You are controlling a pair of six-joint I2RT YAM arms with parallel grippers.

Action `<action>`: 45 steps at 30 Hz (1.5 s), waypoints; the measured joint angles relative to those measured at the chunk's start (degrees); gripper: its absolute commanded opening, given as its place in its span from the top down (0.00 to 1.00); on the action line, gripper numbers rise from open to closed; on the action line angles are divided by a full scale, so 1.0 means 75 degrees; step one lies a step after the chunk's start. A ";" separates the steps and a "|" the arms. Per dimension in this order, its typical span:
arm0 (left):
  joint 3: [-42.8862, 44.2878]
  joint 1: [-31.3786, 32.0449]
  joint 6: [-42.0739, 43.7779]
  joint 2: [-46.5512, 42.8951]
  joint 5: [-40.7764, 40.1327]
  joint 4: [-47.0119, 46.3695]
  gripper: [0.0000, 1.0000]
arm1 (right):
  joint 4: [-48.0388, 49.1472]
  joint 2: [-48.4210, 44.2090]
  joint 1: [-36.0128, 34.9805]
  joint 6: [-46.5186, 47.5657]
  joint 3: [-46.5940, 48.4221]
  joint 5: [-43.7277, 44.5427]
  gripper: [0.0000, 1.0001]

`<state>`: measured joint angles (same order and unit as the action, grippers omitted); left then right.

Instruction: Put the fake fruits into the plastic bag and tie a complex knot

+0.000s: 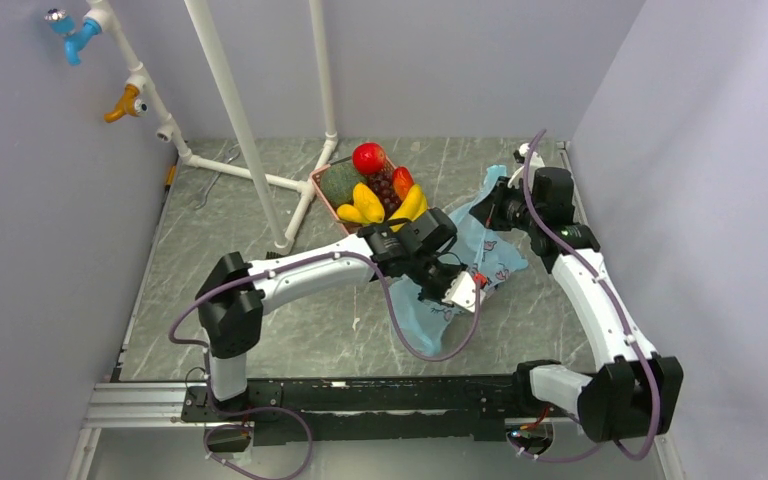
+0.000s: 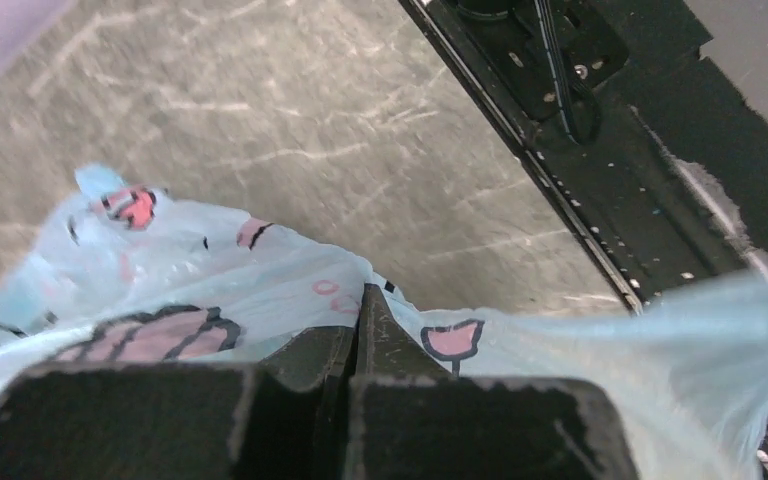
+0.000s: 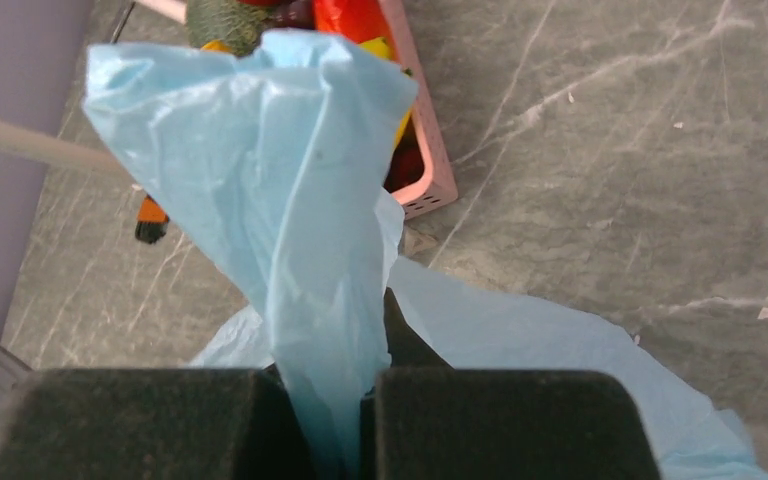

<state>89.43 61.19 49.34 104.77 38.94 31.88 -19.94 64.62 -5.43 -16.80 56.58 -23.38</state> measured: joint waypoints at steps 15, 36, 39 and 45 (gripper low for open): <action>0.0052 -0.1043 -0.1906 -0.1565 -0.0052 -0.0160 0.01 | 0.0790 0.0061 0.0178 0.0726 -0.0093 -0.1719 1.00; 0.1489 -0.2124 -0.6204 -0.0122 -0.1760 0.0175 1.00 | -0.2754 -0.0210 0.0965 0.2838 0.1716 -0.3136 1.00; 0.1926 -0.2524 -0.6747 -0.0102 -0.1443 0.0061 1.00 | -0.3748 0.0189 0.0968 0.4057 0.1722 -0.3538 0.99; 0.2110 -0.2600 -0.7522 0.0490 -0.0734 0.0050 1.00 | -0.4450 0.0729 0.1070 0.5053 0.1693 -0.3564 0.11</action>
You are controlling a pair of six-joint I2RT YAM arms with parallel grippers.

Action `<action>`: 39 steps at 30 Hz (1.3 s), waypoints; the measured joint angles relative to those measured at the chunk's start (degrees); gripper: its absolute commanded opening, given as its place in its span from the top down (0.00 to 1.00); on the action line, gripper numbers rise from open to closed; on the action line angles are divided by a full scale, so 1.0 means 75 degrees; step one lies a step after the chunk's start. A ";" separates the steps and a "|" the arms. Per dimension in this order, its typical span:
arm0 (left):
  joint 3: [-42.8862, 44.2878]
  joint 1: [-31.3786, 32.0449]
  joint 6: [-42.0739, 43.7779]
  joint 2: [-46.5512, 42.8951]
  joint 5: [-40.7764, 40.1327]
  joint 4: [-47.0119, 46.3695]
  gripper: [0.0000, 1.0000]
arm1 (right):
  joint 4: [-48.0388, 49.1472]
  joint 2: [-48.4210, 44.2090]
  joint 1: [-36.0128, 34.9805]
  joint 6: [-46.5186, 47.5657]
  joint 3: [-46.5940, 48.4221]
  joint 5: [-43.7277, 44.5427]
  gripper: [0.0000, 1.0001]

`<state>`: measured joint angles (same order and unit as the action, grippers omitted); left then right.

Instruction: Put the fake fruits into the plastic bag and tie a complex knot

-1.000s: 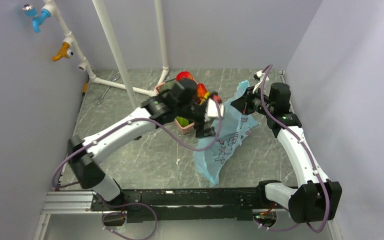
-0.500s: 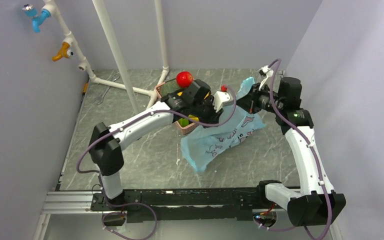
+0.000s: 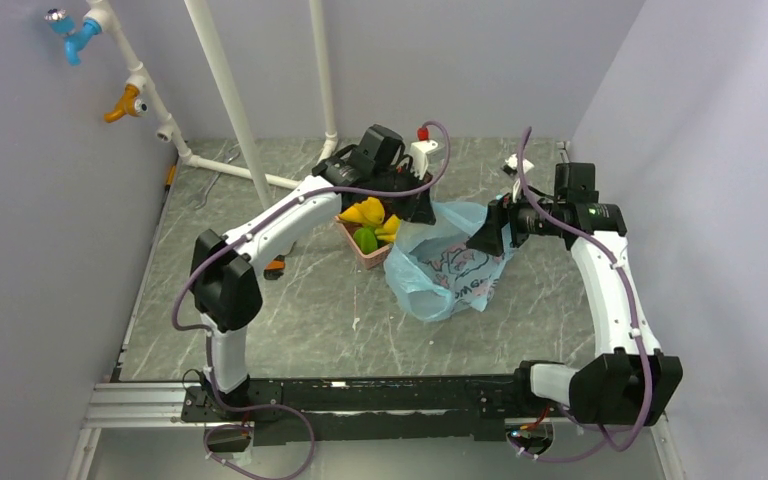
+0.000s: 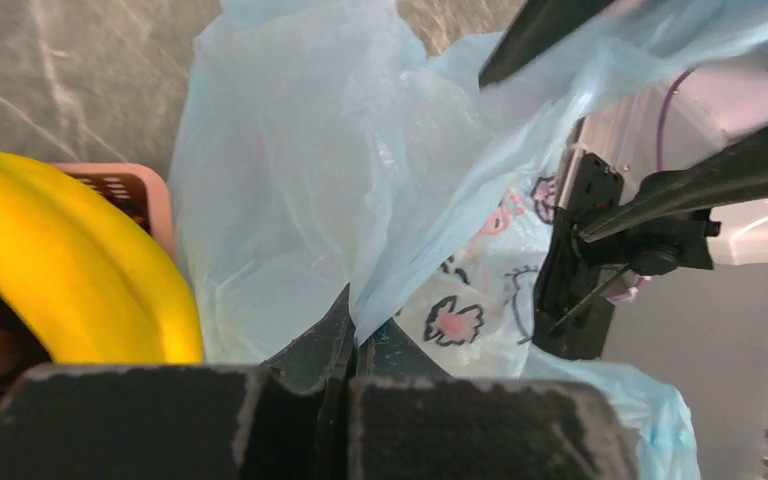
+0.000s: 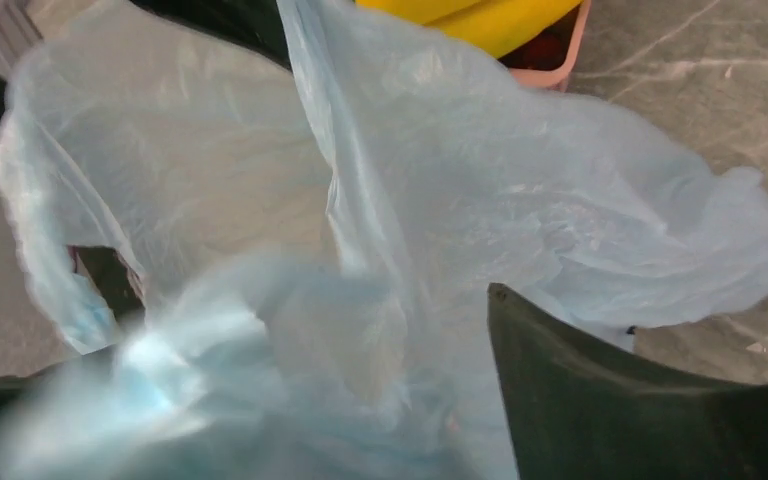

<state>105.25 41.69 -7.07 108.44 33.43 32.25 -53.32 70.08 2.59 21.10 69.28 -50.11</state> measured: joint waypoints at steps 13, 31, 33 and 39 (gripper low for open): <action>-0.0003 -0.0114 -0.0635 0.0391 0.2203 -0.0498 1.00 | 0.2317 -0.0921 -0.0953 0.0618 -0.0833 0.0860 0.04; -0.0912 -0.0458 0.0577 -0.1064 0.1550 -0.0892 0.01 | -0.0752 0.0015 -0.0766 0.0705 0.0443 0.0035 1.00; -0.0994 -0.0458 0.1413 -0.1617 0.0883 -0.0836 0.01 | -0.0527 0.0344 -0.0749 0.0061 0.0286 0.0035 1.00; -0.1011 0.0020 0.3212 -0.2891 0.0405 -0.0501 0.01 | -0.0256 0.1848 -0.0239 -0.1795 0.0256 -0.0405 1.00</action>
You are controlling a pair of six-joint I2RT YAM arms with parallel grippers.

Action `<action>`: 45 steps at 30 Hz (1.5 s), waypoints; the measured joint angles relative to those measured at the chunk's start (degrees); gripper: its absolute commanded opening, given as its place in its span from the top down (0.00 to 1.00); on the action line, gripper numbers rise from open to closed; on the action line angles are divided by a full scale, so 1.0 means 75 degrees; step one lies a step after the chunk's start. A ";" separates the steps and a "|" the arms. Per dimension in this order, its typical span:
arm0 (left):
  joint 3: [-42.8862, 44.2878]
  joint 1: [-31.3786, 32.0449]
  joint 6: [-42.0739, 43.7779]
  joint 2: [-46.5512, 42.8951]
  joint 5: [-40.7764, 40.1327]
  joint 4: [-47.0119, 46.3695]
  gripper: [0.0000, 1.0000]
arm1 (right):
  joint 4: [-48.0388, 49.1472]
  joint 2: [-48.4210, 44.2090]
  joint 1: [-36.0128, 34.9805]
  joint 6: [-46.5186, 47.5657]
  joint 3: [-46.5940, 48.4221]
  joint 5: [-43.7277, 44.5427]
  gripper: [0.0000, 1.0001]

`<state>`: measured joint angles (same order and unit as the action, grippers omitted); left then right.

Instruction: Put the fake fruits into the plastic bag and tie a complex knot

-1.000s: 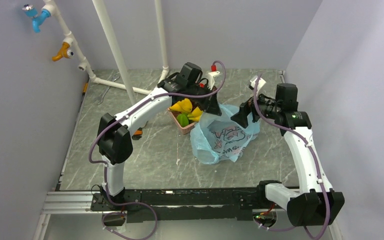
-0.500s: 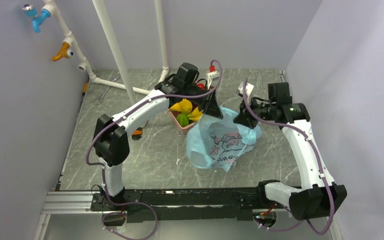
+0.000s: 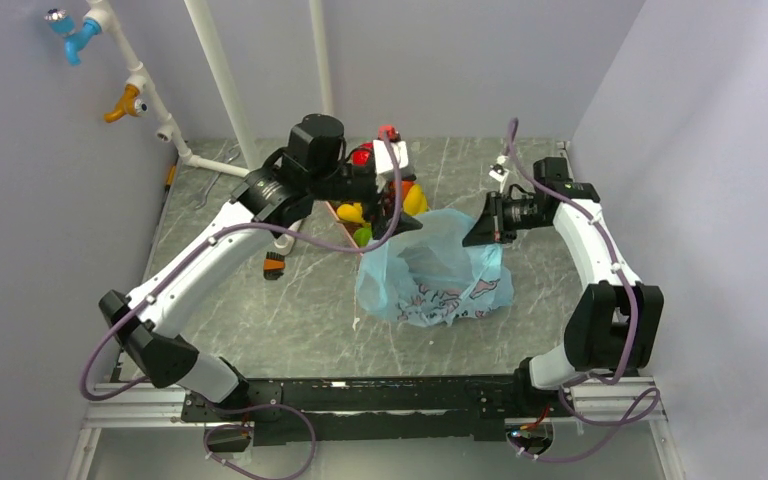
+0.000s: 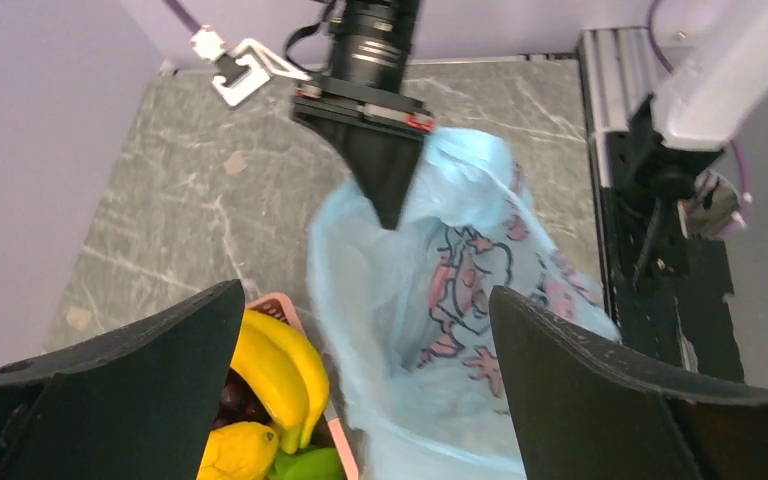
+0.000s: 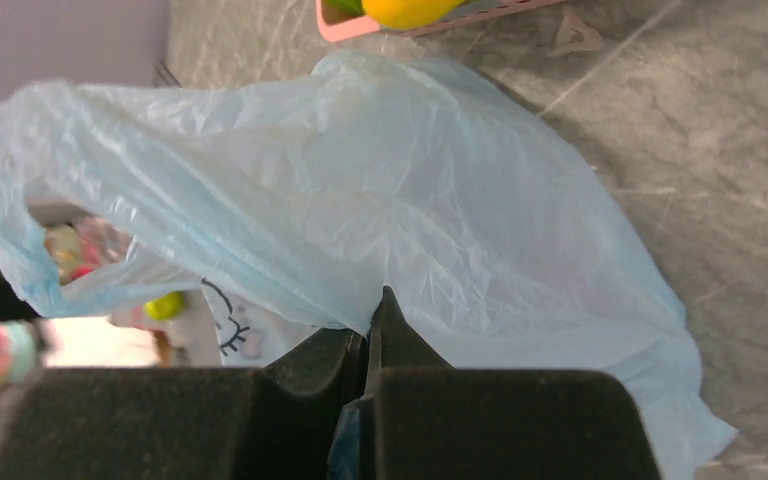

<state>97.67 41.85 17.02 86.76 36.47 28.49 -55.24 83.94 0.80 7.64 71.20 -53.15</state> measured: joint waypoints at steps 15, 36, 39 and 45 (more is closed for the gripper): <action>-0.1268 0.0332 0.1682 0.0938 -0.0574 0.0554 0.48 | -0.0181 0.0679 0.1163 -0.0880 -0.0379 -0.0766 1.00; 0.0729 -0.2119 -0.1186 0.0947 -0.0688 -0.1174 0.00 | 0.0883 -0.1856 0.2836 -0.1061 -0.1405 -0.0673 1.00; 0.1288 -0.2203 -0.1023 0.1786 -0.1568 -0.1067 0.01 | 0.1055 -0.1719 0.2940 -0.1262 -0.1489 -0.0825 1.00; 0.2066 -0.2081 -0.0548 0.3351 -0.2978 -0.0536 0.01 | 0.1070 -0.1405 0.3319 -0.1358 -0.1376 -0.1192 1.00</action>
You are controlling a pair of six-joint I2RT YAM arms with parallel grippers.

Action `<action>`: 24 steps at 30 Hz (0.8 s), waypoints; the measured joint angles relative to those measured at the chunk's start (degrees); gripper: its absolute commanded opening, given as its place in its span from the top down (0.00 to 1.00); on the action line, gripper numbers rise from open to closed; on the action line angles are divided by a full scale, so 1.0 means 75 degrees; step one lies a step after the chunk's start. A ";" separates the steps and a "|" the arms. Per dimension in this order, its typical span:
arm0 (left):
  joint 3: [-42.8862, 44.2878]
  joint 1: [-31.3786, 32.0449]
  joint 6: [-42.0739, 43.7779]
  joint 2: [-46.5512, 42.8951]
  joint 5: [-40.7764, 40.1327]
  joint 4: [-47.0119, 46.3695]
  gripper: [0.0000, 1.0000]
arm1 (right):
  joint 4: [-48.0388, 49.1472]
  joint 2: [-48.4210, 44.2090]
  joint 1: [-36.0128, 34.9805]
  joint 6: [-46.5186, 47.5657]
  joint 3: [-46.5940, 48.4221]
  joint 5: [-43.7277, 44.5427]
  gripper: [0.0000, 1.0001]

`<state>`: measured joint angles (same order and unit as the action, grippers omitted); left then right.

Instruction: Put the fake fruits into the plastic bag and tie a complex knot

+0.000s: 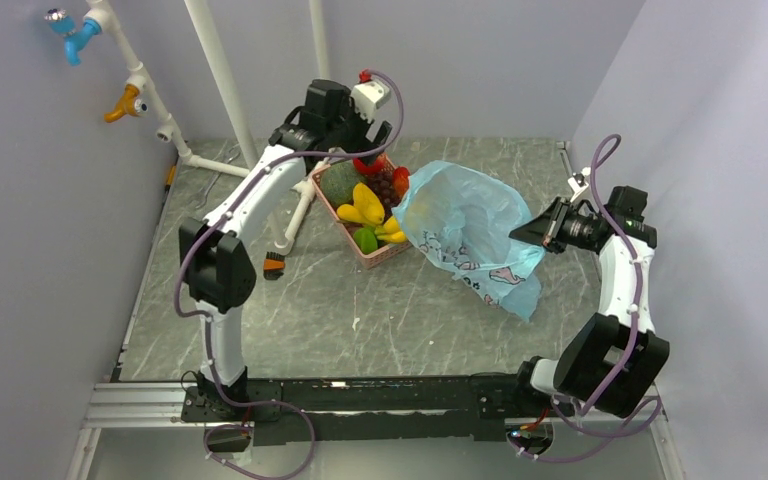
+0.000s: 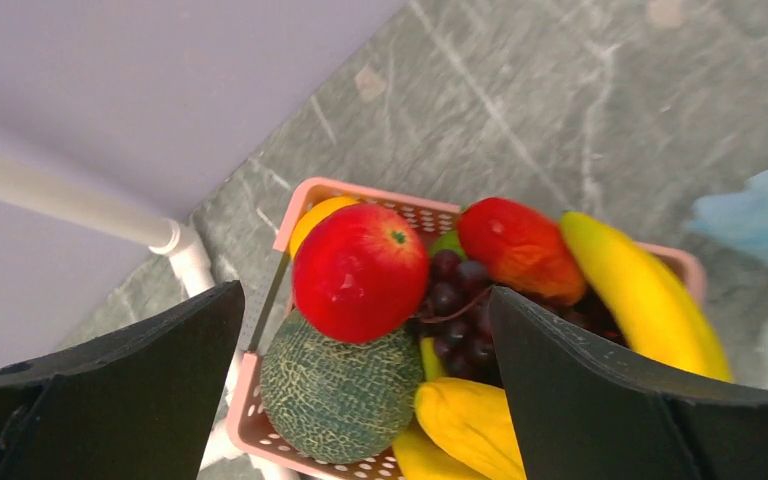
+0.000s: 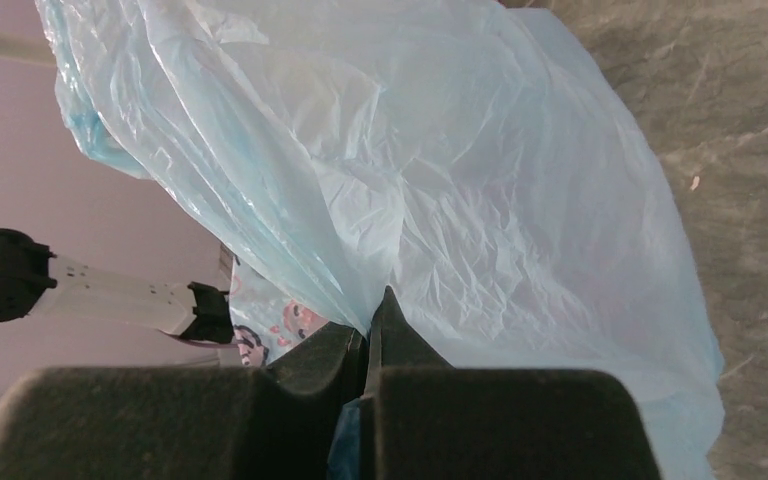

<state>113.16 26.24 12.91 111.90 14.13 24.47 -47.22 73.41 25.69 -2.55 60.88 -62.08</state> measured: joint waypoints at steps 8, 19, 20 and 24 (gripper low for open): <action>0.0571 0.0070 0.0670 0.0959 -0.0513 0.0070 0.01 | 0.0020 0.0204 0.0210 -0.0152 0.0023 -0.0076 1.00; 0.0562 0.0128 0.0880 0.1408 -0.0256 -0.0082 0.01 | -0.0035 0.0560 0.0265 -0.0169 0.0137 -0.0213 1.00; 0.0562 0.0128 0.0912 0.1483 -0.0259 -0.0119 0.01 | -0.0035 0.0574 0.0268 -0.0149 0.0140 -0.0216 1.00; 0.0562 0.0128 0.1020 0.1859 -0.0341 -0.0152 0.01 | -0.0035 0.0629 0.0271 -0.0143 0.0149 -0.0236 1.00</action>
<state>117.38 27.20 20.56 125.84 11.57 23.33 -47.48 78.13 27.73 -3.62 62.00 -63.86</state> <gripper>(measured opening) 0.994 0.010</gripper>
